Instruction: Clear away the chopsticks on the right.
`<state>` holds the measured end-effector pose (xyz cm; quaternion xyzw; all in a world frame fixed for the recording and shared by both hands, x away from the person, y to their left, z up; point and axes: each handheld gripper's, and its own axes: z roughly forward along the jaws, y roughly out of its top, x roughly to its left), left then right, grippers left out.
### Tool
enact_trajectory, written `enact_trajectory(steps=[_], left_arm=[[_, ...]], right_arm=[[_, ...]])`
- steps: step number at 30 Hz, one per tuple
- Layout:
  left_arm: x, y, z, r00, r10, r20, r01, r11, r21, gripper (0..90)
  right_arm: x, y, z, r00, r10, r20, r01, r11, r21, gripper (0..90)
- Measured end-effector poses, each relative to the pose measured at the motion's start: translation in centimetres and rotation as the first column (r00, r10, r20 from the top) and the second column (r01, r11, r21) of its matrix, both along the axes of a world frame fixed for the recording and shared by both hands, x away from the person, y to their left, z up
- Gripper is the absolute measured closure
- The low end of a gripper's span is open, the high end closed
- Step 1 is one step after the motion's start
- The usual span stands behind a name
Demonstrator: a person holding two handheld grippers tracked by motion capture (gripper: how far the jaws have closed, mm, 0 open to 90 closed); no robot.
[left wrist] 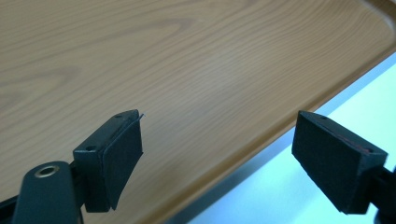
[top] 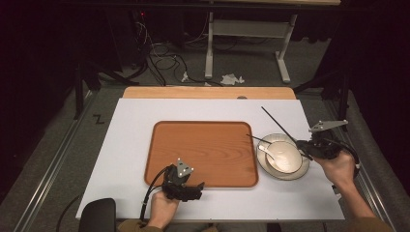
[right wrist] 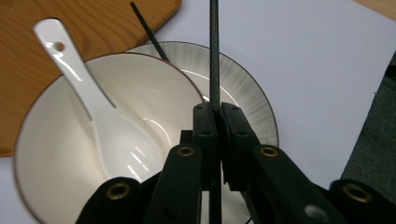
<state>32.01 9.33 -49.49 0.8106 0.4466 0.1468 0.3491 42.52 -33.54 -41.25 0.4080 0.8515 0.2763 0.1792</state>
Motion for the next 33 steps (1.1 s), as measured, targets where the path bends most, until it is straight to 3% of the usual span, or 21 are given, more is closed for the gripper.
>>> enact_trajectory(steps=[11, 18, 26, 31, 32, 33], left_arm=[[1.2, -1.7, 0.0, 0.998, -0.063, 0.003, 0.063, 0.998, -0.006, 16.5], [1.6, -2.4, -0.1, 0.9969, -0.079, -0.002, 0.079, 0.9968, -0.011, 16.5], [1.7, -2.8, -0.1, 0.9957, -0.092, 0.006, 0.092, 0.9957, -0.006, 16.5], [1.7, -2.7, 0.0, 0.9958, -0.091, 0.01, 0.091, 0.9958, -0.004, 16.5], [1.7, -2.8, -0.1, 0.9959, -0.09, 0.01, 0.09, 0.9959, -0.003, 16.5], [1.7, -2.8, -0.1, 0.9954, -0.095, 0.009, 0.095, 0.9955, 0.002, 16.5]], right_arm=[[-4.7, 1.9, 1.4, 0.9987, 0.03, 0.041, -0.031, 0.999, 0.024, 86.7], [-7.1, 4.3, 0.9, 0.9972, 0.065, 0.039, -0.066, 0.997, 0.037, 86.7], [-8.2, 7.0, -0.4, 0.9948, 0.101, 0.015, -0.101, 0.993, 0.054, 86.7], [-8.2, 8.4, -1.1, 0.9929, 0.118, 0.006, -0.119, 0.991, 0.067, 86.7], [-8.1, 9.1, -1.7, 0.9928, 0.12, 0.005, -0.12, 0.989, 0.091, 86.7], [-8.1, 9.4, -1.8, 0.9923, 0.124, -0.004, -0.123, 0.989, 0.077, 86.6]])
